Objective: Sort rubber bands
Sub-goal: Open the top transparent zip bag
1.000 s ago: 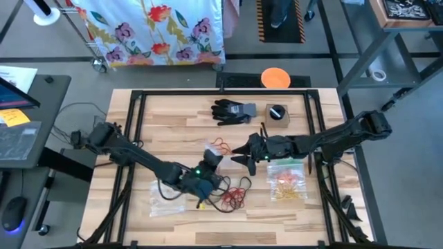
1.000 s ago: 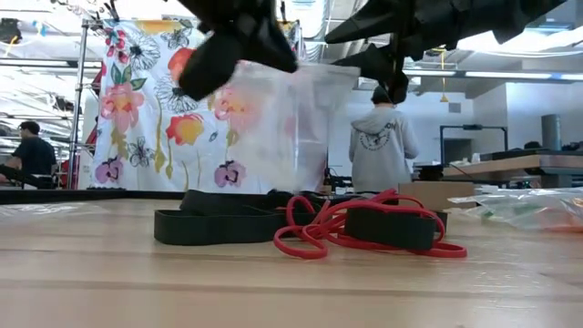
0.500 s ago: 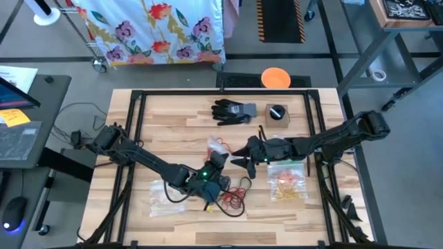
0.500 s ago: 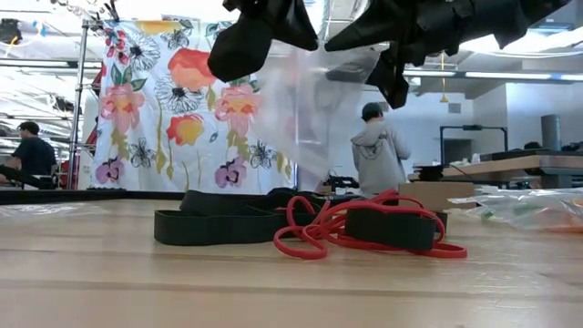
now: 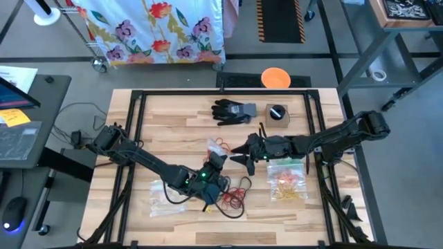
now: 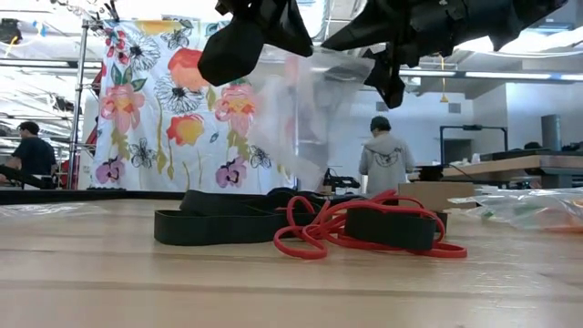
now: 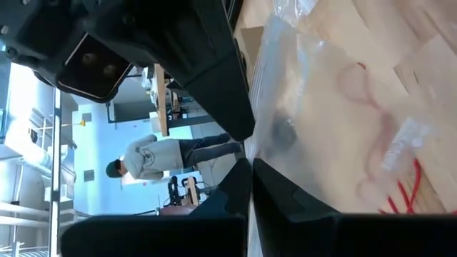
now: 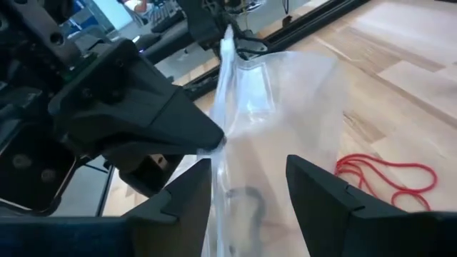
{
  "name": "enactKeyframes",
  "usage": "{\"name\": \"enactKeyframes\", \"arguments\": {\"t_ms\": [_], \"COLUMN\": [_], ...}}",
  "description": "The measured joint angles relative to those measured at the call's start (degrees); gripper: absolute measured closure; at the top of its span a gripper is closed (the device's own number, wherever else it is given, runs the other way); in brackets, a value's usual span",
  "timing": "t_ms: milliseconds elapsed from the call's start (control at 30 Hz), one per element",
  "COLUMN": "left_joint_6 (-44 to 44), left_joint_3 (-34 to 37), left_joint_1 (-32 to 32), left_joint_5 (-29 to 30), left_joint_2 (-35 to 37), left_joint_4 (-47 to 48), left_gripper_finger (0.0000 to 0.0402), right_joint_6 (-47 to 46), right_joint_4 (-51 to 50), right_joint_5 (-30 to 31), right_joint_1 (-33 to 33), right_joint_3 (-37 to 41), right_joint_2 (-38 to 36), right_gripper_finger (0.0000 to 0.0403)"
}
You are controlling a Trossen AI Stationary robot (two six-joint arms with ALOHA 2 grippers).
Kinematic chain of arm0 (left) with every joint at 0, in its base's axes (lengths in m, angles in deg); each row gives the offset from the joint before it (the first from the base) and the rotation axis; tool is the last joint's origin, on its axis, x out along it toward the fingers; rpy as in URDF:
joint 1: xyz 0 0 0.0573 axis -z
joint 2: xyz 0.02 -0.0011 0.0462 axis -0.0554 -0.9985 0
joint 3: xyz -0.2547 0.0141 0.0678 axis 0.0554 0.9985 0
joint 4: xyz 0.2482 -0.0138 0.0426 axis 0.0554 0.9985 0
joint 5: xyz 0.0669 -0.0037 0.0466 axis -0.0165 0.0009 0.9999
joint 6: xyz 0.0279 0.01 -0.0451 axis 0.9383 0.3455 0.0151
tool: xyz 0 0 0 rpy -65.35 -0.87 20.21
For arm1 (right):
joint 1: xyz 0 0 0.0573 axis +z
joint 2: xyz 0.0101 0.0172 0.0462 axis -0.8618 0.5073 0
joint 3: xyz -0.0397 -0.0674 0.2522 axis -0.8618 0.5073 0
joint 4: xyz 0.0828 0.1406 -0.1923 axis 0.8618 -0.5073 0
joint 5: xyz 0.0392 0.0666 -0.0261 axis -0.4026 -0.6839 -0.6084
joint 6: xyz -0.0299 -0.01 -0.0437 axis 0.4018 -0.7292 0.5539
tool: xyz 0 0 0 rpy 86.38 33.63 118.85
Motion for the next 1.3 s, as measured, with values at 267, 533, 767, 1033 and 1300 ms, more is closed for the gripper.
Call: {"name": "enactKeyframes", "arguments": {"t_ms": [267, 533, 767, 1033, 1300], "left_joint_6": [-0.4, -1.8, -4.0, -7.6, -14.6], "left_joint_3": [0.0, 0.0, 0.0, 0.0, 0.0], "left_joint_1": [0.0, 0.0, -0.3, -0.4, -0.4], "left_joint_5": [-0.1, -0.1, -3.2, -9.0, -9.3], "left_joint_2": [0.0, 0.0, 0.0, 0.1, 0.1], "left_joint_4": [-0.2, -0.2, -0.5, -0.5, 0.6], "left_gripper_finger": [0.0401, 0.0401, 0.0401, 0.0401, 0.0346], "right_joint_6": [0.0, 1.1, 4.0, 6.1, 6.3], "right_joint_4": [-2.8, -3.6, -3.5, -3.5, -6.2], "right_joint_5": [0.2, 1.7, 1.5, 1.5, 7.8], "right_joint_1": [0.2, 1.4, 1.4, 1.6, 0.7], "right_joint_3": [0.0, 0.0, 0.0, 0.0, 0.0], "right_joint_2": [0.0, 0.0, 0.0, 0.0, -0.6], "right_gripper_finger": [0.0223, 0.0255, 0.0374, 0.04, 0.0401]}}
